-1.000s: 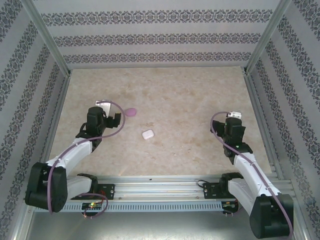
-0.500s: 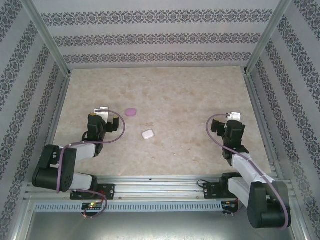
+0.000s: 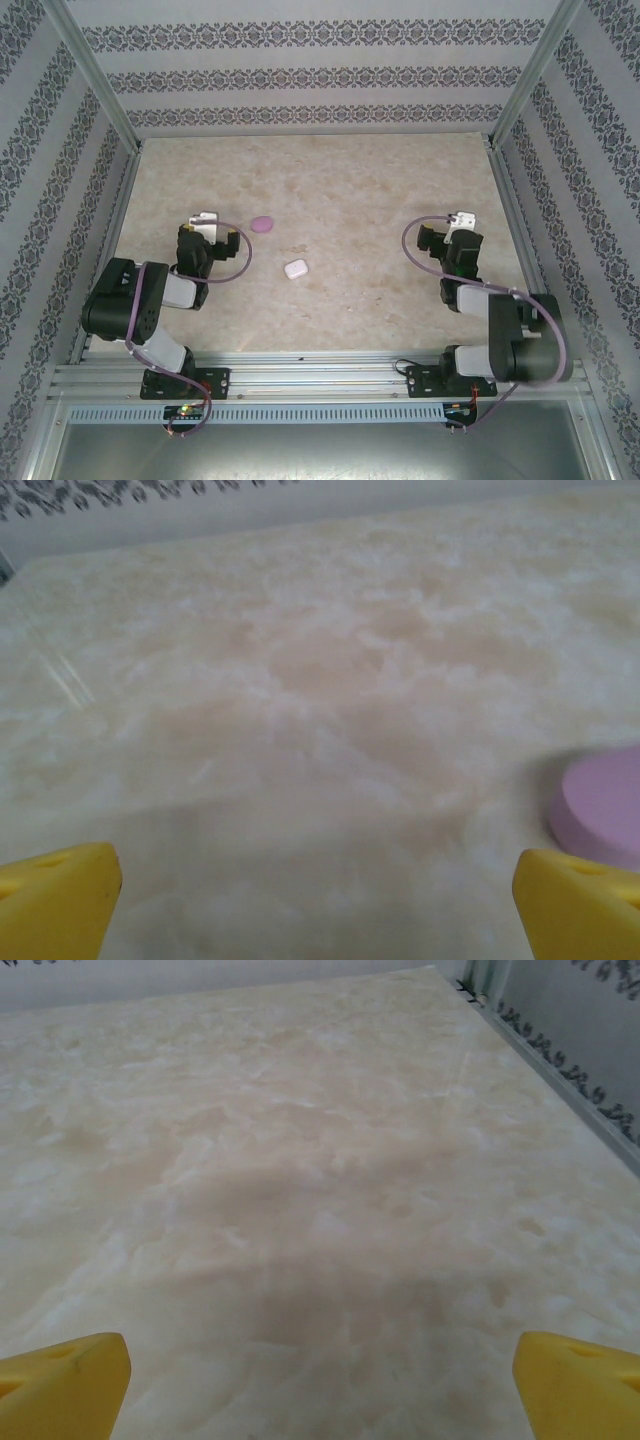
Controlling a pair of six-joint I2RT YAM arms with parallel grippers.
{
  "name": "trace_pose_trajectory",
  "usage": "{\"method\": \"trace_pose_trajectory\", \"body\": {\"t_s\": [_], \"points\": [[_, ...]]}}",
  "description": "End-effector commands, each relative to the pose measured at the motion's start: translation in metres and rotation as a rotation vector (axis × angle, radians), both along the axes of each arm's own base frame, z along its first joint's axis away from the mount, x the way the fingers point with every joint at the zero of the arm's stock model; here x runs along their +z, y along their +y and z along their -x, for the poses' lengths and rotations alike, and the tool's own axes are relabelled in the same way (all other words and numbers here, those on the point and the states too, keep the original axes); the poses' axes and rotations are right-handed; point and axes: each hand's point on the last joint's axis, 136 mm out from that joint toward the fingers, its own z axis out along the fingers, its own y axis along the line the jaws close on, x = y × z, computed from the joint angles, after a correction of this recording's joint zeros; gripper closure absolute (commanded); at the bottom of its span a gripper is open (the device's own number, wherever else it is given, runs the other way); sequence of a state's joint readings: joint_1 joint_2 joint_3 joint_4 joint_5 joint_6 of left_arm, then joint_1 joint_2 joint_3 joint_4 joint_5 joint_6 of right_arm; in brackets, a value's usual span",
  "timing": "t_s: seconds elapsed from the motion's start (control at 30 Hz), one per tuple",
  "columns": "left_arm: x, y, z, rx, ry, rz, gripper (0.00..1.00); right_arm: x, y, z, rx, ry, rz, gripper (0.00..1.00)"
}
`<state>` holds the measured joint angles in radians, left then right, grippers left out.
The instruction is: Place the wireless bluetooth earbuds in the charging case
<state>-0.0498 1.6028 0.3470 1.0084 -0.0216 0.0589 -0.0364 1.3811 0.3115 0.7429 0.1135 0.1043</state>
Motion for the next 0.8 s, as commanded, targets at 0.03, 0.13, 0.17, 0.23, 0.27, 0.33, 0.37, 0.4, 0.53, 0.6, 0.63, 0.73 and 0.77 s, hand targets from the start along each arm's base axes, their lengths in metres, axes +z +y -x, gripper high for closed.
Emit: {"method": "trace_pose_trajectory", "body": {"t_s": [0.03, 0.13, 0.17, 0.23, 0.27, 0.33, 0.37, 0.4, 0.53, 0.6, 0.63, 0.73, 0.77], "points": [[0.005, 0.011, -0.007, 0.028, 0.011, 0.05, 0.0, 0.02, 0.023, -0.032, 0.112, -0.075, 0.02, 0.02], [0.005, 0.01, -0.006, 0.023, 0.008, 0.044, 0.0, 0.016, 0.031, -0.033, 0.142, -0.094, 0.047, 0.02], [0.005, 0.007, -0.005, 0.009, 0.006, 0.045, 0.0, 0.015, 0.029, -0.033, 0.13, -0.073, 0.041, 0.02], [0.005, 0.006, -0.005, 0.002, 0.003, 0.043, 0.0, 0.016, 0.029, -0.033, 0.131, -0.099, 0.041, 0.02], [0.005, 0.006, -0.004, 0.002, 0.002, 0.043, 0.0, 0.015, 0.029, -0.033, 0.134, -0.087, 0.041, 0.02], [0.005, 0.006, -0.004, -0.001, 0.004, 0.043, 0.0, 0.017, 0.03, -0.033, 0.137, -0.09, 0.043, 0.02], [0.005, 0.006, -0.005, -0.001, 0.003, 0.044, 0.0, 0.017, 0.03, -0.033, 0.137, -0.09, 0.044, 0.02], [0.005, 0.006, -0.004, -0.001, 0.004, 0.044, 0.0, 0.016, 0.03, -0.033, 0.138, -0.083, 0.043, 0.02], [0.005, 0.006, -0.004, -0.001, 0.003, 0.044, 0.0, 0.016, 0.03, -0.033, 0.137, -0.085, 0.043, 0.02], [0.005, 0.006, -0.005, -0.001, 0.002, 0.044, 0.0, 0.015, 0.03, -0.033, 0.138, -0.084, 0.042, 0.02], [0.005, 0.006, -0.005, -0.001, 0.003, 0.043, 0.0, 0.016, 0.03, -0.033, 0.137, -0.084, 0.044, 0.02], [0.005, 0.005, -0.005, -0.003, 0.004, 0.045, 0.0, 0.016, 0.03, -0.033, 0.138, -0.084, 0.043, 0.02], [0.005, 0.005, -0.005, -0.002, 0.004, 0.045, 0.0, 0.016, 0.031, -0.034, 0.14, -0.083, 0.044, 0.02]]}}
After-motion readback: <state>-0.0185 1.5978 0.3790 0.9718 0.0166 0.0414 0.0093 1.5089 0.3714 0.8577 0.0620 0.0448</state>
